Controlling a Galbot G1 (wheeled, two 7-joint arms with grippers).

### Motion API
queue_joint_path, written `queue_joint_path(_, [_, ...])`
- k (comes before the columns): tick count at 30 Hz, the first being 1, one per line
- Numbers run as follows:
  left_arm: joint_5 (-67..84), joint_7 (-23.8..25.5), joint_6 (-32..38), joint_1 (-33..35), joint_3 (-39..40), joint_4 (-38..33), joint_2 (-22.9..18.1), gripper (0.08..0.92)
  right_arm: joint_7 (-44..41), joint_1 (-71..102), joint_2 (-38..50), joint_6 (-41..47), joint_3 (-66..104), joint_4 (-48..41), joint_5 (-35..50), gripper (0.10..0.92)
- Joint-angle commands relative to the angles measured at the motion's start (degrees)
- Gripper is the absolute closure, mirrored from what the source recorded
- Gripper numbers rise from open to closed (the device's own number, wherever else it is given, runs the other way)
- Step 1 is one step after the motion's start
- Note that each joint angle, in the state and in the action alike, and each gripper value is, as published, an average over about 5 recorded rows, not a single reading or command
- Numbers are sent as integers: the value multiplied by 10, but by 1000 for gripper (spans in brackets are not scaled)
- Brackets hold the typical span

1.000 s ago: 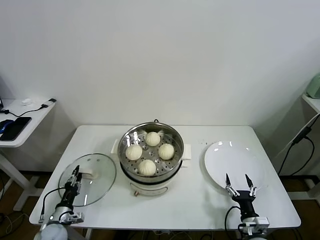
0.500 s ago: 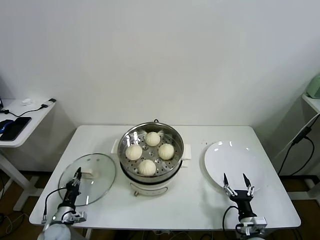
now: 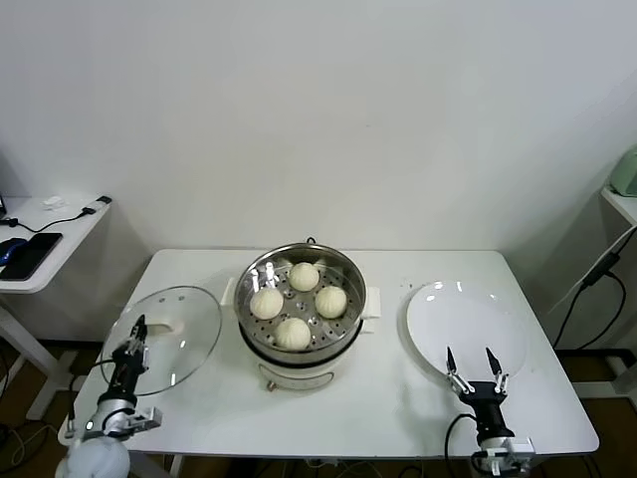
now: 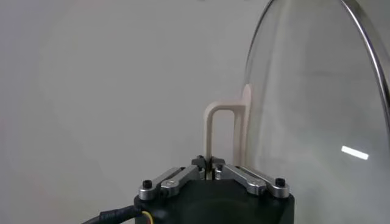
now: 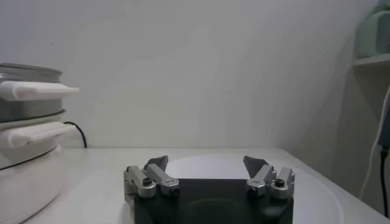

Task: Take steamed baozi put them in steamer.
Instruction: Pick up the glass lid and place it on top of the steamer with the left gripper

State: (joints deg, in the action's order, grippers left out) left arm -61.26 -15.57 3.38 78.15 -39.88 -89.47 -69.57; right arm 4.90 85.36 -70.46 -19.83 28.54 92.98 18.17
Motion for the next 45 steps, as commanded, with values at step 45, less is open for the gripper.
queue_joint_path(45, [-268, 313, -423, -158, 441, -235, -148, 865, 0, 18, -11, -42, 14, -19, -20, 203])
